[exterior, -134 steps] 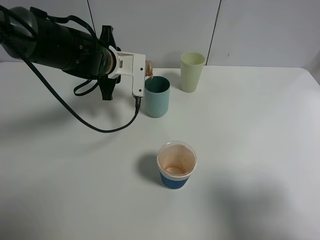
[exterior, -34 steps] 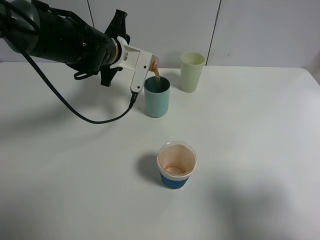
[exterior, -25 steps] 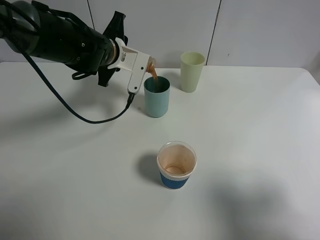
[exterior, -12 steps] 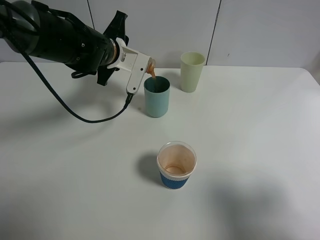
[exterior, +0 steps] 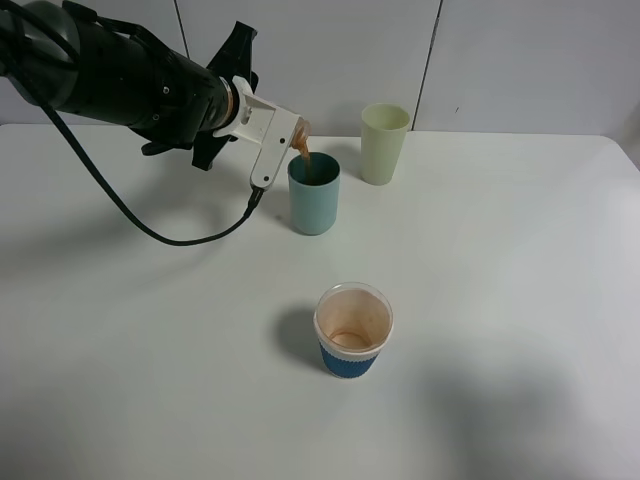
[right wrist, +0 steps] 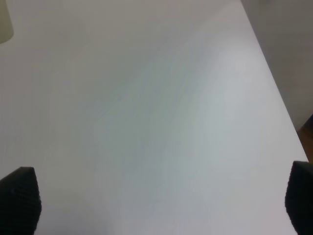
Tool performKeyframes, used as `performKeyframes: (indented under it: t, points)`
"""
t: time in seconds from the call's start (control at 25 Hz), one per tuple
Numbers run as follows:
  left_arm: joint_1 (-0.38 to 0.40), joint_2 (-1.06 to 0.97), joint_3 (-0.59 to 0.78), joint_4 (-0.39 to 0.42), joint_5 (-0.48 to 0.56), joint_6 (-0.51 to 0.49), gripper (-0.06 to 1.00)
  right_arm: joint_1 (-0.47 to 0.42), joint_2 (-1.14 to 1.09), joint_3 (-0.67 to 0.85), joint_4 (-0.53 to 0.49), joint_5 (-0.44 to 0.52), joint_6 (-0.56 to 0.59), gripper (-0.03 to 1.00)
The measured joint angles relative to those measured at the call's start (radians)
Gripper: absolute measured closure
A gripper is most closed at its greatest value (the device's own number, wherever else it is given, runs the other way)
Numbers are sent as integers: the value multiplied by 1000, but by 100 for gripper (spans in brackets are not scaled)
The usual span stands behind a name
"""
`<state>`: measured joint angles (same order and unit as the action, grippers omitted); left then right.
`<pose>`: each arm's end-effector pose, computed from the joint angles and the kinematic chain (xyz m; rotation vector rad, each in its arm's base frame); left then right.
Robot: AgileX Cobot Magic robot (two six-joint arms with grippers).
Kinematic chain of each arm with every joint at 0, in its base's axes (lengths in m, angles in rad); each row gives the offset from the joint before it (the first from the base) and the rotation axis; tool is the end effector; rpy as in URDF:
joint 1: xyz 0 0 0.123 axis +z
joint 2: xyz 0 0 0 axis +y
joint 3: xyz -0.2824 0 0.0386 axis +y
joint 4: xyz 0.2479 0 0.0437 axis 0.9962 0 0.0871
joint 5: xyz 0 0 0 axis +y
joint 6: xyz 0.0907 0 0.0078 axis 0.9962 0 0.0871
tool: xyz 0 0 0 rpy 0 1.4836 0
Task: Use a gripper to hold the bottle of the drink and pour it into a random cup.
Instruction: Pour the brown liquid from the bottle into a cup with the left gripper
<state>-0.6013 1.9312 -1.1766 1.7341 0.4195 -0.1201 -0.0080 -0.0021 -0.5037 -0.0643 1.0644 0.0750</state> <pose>0.3632 -0.2047 0.1890 1.9384 1.2327 1.0127 -0.0059 -0.0051 0.2780 0.0880 2.0388 -0.0350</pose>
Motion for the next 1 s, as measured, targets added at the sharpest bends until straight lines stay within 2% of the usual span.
performKeyframes:
  t: [1.0]
  points:
    - [-7,1,-14,2,6,0,61,0,0,0,0,0,0,-3]
